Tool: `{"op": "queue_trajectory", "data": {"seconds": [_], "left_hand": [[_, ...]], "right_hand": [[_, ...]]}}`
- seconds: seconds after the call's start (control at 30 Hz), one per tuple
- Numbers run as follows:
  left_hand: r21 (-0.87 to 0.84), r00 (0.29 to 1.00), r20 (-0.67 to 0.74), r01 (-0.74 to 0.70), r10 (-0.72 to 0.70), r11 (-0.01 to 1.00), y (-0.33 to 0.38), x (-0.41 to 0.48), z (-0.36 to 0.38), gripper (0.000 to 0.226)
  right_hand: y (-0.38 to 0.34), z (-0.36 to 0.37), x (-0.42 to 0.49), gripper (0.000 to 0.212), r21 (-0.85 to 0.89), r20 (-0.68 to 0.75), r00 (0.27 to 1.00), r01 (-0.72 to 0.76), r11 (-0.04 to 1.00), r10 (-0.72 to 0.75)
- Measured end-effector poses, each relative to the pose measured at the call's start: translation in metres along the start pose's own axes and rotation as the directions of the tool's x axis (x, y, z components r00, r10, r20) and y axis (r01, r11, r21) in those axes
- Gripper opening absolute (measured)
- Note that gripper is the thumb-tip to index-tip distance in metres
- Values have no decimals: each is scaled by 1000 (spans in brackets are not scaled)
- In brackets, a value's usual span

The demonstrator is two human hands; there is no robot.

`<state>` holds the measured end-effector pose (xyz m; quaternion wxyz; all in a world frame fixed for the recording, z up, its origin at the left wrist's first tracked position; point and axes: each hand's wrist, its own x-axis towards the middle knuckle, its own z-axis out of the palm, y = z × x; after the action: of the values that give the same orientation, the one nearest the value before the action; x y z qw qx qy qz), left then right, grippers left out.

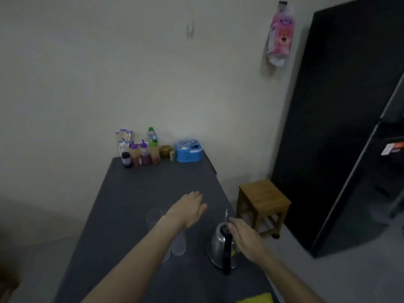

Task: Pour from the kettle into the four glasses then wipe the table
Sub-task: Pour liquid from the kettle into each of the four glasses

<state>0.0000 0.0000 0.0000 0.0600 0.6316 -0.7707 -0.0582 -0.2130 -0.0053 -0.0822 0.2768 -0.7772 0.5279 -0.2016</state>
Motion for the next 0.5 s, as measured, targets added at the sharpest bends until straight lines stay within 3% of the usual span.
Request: {"op": "queue_trajectory", "data": {"seconds": [0.1,0.23,0.33,0.5], "left_hand": [[-12,996,89,0,1,1000,18,2,34,51],[-40,987,159,-2,9,999,30,3,83,50],[-74,989,147,-2,13,997,40,2,102,44],[-140,995,99,2,12,990,62,-2,120,48]], "right_hand": [[32,21,-7,33,183,-75,993,-78,980,93],[62,49,-18,31,379,20,965,-251,891,263],[71,62,-20,33,483,145,945,-326,813,293],[83,83,-23,32,537,325,922,-364,761,212]]}}
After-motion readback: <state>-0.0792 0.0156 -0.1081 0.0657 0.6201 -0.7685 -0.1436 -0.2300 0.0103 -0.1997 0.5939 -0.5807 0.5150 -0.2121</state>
